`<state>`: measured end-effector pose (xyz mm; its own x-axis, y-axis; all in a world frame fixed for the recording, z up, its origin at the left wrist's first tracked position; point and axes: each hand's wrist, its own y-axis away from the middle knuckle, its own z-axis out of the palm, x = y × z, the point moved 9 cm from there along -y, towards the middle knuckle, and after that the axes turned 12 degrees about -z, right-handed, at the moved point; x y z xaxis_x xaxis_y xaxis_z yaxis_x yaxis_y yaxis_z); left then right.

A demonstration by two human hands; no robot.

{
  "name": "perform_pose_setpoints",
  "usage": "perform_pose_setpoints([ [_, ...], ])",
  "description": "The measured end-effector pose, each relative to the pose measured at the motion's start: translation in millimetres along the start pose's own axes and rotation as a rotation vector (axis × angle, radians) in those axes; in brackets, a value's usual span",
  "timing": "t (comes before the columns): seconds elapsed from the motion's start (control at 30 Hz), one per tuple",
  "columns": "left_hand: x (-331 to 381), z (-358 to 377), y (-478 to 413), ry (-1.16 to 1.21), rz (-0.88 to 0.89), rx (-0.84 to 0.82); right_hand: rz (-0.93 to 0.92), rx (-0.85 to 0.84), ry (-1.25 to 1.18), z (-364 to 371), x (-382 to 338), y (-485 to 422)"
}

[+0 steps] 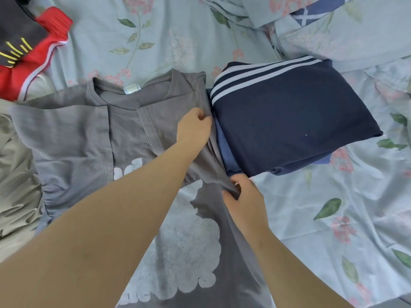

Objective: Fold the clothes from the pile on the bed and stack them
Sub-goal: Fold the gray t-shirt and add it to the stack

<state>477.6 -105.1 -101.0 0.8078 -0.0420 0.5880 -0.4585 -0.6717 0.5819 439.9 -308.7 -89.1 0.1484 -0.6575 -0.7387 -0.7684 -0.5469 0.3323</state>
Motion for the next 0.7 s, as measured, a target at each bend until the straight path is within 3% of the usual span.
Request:
perform_pose_setpoints([
  [0.13, -2, -32, 10, 0.186, 0.002, 0.066, -0.107, -0.039, -0.052, 5, -27, 4],
  [0.3, -27, -88, 12, 0.394, -0.015, 0.095, -0.249, -0.249, -0.170, 51, -84, 20],
  [0.6, -130, -224, 10, 0.282, -0.046, 0.276, -0.330, -0.527, -0.150, 178, -167, 50],
  [0.7, -194, -254, -4, 0.202, -0.202, 0.376, -0.290, -0.611, -0.001, 214, -164, 63],
])
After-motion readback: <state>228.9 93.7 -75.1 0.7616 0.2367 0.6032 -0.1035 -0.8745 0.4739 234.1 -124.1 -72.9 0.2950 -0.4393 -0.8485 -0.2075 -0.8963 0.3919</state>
